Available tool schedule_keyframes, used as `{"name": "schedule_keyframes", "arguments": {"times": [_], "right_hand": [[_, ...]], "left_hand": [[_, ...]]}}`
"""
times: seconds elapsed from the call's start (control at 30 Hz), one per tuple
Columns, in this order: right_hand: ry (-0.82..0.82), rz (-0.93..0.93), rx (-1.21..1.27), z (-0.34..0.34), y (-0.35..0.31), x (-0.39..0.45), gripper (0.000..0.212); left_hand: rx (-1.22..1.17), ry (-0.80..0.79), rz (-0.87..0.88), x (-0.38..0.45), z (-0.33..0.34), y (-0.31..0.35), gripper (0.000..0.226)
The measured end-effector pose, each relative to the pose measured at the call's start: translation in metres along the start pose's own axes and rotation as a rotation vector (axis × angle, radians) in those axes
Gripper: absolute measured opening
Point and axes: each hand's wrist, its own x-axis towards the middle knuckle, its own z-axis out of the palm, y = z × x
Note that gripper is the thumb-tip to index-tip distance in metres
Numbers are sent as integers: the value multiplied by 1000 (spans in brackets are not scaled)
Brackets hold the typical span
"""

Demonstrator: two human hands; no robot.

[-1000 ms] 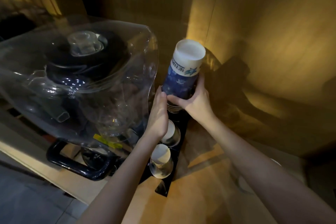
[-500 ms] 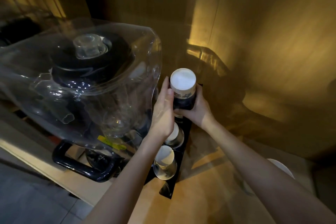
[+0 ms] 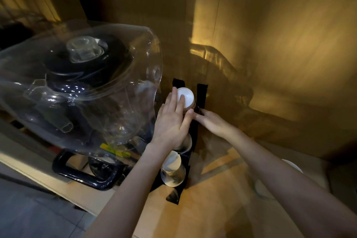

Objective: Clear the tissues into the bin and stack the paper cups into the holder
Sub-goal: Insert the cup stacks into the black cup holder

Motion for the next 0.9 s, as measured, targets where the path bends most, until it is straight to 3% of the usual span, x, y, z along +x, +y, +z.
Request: {"name": "schedule_keyframes", "arguments": {"times": [0.2,0.33,0.43,0.6,0.73,0.8,0.9], "right_hand": [[172,-2,152,-17,19,-24,27],[278,17,397,-30,33,-64,21],[336,43,635,-30,61,-94,19],[408,154,1058,-15,115,-147,22],[355,414,1228,1,169,-177,24],[356,531,1290,0,195,-184,22],[458,615,1509,-11,221,-187,26]], "left_hand": [[43,-44,-46,5,-7,7,64],[40,107,-36,7,-15,26,59],[41,168,90,0,-10,52,48],[-4,-99,302,-12,26,112,42],[-75,-297,317,-23,77,141,24],[-74,-437,289,-25,106,149,34],[-72,-638,223,-27,145,155,67]]}}
